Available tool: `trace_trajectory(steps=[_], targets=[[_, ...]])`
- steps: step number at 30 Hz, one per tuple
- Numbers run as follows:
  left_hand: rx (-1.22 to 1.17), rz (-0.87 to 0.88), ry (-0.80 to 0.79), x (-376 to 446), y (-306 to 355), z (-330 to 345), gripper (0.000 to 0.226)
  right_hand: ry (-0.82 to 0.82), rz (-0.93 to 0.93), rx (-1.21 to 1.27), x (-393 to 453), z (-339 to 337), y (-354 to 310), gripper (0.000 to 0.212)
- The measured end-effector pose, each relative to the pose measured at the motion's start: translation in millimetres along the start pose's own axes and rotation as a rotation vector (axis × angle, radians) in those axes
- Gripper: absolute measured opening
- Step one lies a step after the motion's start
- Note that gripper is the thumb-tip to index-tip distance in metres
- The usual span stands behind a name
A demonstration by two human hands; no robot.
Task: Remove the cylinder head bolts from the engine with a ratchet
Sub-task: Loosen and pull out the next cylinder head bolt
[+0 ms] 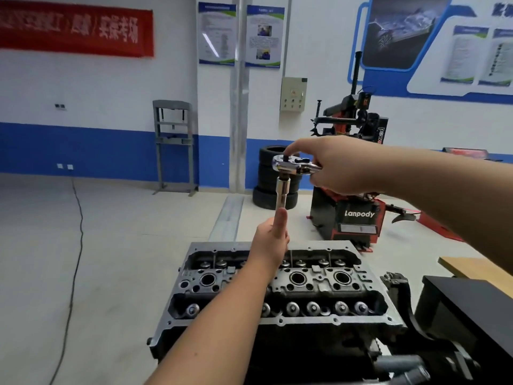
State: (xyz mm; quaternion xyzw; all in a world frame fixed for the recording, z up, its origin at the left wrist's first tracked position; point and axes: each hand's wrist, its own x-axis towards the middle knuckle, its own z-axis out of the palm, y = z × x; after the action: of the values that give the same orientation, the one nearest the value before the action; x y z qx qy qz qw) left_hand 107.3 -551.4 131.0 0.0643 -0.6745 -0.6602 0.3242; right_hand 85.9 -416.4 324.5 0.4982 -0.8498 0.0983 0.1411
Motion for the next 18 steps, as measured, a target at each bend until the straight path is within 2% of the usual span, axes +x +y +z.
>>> trace_trajectory(steps=[4, 8, 12, 18], targets=[[0.044, -0.014, 0.014, -0.9, 3.5, 0.3, 0.082, -0.002, -0.017, -0.079, -0.1, -3.8, -2.6, 0.075], [0.115, 0.058, 0.094, -3.0, 11.0, -0.1, 0.075, -0.061, -0.059, -0.116, 0.4, -10.8, -2.0, 0.070], [0.110, 0.056, 0.113, 6.8, 35.0, 3.8, 0.041, -0.084, -0.101, -0.099, -0.8, -15.1, 6.7, 0.064], [0.169, -0.065, 0.168, 14.3, 50.3, 5.6, 0.050, -0.103, -0.170, -0.031, 1.9, -12.1, 9.4, 0.063]])
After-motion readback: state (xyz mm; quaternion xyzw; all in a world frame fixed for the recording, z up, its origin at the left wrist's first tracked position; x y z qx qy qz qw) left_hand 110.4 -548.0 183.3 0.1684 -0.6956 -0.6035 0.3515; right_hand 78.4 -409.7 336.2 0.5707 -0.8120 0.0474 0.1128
